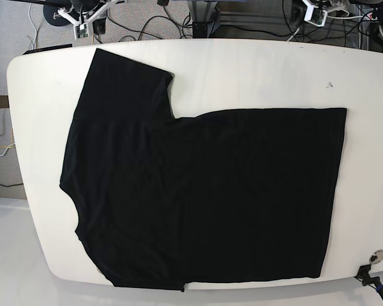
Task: Fold the T-shirt properly
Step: 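Move the right gripper down to the black shirt's shoulder corner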
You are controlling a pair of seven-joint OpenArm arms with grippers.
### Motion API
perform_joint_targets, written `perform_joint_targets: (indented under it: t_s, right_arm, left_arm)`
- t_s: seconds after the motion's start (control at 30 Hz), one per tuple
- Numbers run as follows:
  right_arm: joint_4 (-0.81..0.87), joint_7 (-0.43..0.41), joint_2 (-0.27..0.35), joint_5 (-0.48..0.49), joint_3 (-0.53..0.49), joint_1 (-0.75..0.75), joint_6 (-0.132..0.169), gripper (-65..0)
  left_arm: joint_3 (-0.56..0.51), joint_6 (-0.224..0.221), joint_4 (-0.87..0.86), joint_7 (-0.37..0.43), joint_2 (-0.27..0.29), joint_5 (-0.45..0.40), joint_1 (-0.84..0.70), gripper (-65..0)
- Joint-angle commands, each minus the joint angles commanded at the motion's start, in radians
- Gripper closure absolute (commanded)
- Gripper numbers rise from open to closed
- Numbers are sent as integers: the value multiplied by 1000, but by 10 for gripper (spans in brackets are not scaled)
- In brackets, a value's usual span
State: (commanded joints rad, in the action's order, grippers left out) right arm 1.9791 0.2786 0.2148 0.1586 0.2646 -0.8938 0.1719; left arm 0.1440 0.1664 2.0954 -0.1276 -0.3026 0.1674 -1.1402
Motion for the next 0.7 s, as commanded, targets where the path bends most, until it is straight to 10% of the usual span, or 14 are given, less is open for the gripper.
perform_joint_targets:
  t_s: [0.43,0.7]
  right_arm:
    - [91,52,-29,6,42,111,12,-237]
    - [67,122,-19,6,50,326,78,-307]
  left_arm:
    - [85,12,44,-109,-2,26,177,-223]
    - [75,-1,31,-141,-5,11,200,-249]
